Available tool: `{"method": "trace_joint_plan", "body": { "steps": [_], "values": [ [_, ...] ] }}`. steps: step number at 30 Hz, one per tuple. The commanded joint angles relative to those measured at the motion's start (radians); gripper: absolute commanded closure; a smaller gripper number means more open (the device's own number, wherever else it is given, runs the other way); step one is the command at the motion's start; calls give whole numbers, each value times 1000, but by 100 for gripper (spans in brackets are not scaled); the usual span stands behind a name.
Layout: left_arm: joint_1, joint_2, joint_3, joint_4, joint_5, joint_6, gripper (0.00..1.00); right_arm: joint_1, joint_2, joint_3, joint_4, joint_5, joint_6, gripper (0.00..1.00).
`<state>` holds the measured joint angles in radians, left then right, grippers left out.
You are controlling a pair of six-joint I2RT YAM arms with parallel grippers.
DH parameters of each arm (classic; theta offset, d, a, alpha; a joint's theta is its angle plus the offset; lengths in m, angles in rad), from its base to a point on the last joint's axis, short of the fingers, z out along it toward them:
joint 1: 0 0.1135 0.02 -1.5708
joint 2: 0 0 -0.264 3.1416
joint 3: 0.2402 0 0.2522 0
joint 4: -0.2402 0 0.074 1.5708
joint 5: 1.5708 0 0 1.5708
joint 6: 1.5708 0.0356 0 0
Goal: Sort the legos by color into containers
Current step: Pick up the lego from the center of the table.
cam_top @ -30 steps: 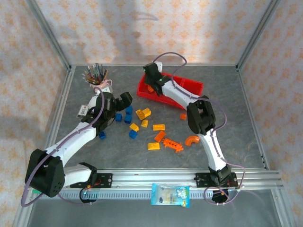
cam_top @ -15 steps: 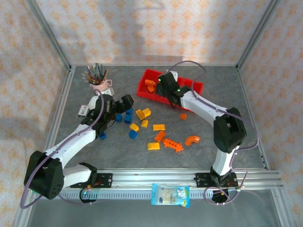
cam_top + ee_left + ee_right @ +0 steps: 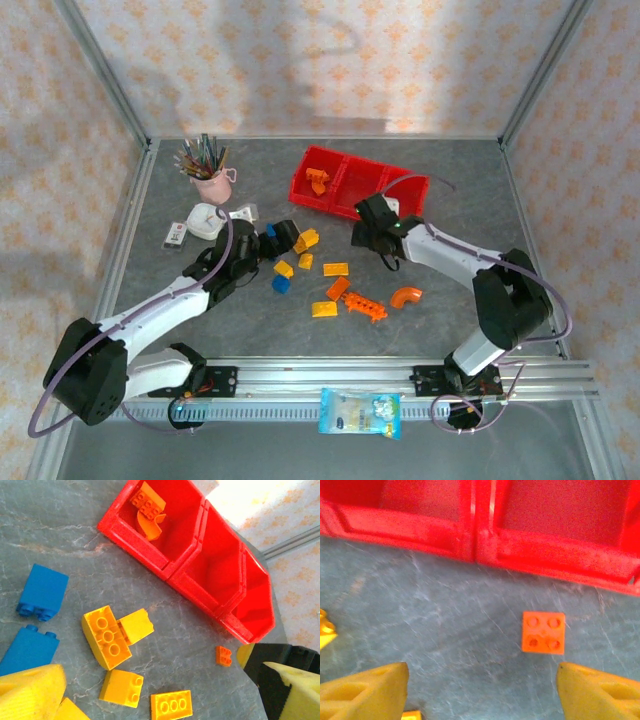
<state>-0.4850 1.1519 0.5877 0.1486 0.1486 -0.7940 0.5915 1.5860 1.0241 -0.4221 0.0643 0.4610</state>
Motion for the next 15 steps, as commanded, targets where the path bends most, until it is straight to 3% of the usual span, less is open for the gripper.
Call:
{"method": "trace_joint_plan", "body": {
  "steps": [1,15],
  "values": [
    [-13,-14,-11,53,-39,-38,1,-12,1,-42,10,-3,46,23],
    [-18,29,16,71,-43,-49,1,-75,152,-9,31,66,42,30]
  ]
}}
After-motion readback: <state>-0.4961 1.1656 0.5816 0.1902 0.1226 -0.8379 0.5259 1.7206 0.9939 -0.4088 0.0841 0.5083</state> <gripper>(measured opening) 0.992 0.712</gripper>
